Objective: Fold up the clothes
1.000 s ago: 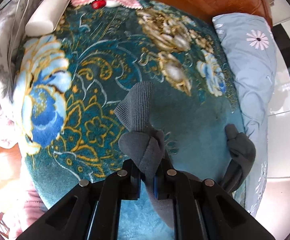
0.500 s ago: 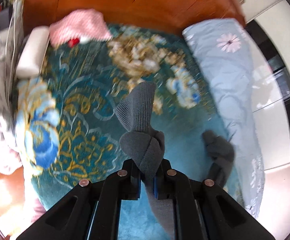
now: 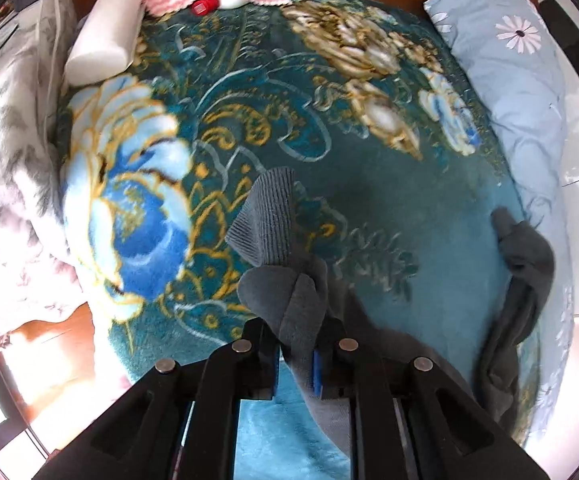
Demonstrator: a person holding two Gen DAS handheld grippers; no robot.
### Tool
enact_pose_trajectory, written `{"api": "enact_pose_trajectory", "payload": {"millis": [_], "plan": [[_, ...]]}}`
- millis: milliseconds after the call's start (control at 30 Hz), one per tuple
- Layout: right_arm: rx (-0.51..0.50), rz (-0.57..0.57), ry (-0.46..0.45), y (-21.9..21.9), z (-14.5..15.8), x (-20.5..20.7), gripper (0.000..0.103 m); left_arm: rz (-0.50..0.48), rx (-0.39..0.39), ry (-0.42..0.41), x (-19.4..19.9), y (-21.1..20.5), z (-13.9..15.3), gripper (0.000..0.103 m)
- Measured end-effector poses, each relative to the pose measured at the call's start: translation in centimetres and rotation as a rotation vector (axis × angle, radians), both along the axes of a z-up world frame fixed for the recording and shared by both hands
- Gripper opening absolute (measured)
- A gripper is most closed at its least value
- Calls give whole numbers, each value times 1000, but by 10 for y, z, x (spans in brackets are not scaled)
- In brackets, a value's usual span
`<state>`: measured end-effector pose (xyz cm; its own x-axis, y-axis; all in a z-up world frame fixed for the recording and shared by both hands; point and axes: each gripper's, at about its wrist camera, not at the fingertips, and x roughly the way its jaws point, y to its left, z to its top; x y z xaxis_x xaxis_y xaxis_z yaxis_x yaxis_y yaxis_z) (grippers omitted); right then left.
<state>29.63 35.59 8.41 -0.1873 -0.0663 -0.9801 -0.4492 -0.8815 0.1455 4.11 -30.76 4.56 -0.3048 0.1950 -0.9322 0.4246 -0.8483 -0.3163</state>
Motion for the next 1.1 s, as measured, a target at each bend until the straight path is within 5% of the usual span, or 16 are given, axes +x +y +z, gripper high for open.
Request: {"api": "enact_pose_trajectory", "payload": {"millis": [33, 100, 233, 367, 633, 933, 1100], "plan": [[29, -3, 16, -2, 10, -4, 26, -8, -9, 12, -3, 1, 6, 18], [73, -16, 65, -5, 29, -13, 52, -6, -45, 36, -9, 2, 19, 41], [77, 20, 149, -21, 50, -37, 54, 51, -30, 104, -10, -11, 42, 48], [-14, 62, 162, -56, 38, -78, 55, 114, 52, 130, 1, -18, 42, 50], [-129, 252, 267, -159, 36, -226, 65, 146, 236, 140, 34, 11, 14, 50], [172, 531, 281, -264, 30, -370, 69, 133, 266, 123, 49, 19, 2, 51], [161, 448, 258, -261, 8, -410, 69, 160, 292, 130, 48, 7, -3, 51]]}}
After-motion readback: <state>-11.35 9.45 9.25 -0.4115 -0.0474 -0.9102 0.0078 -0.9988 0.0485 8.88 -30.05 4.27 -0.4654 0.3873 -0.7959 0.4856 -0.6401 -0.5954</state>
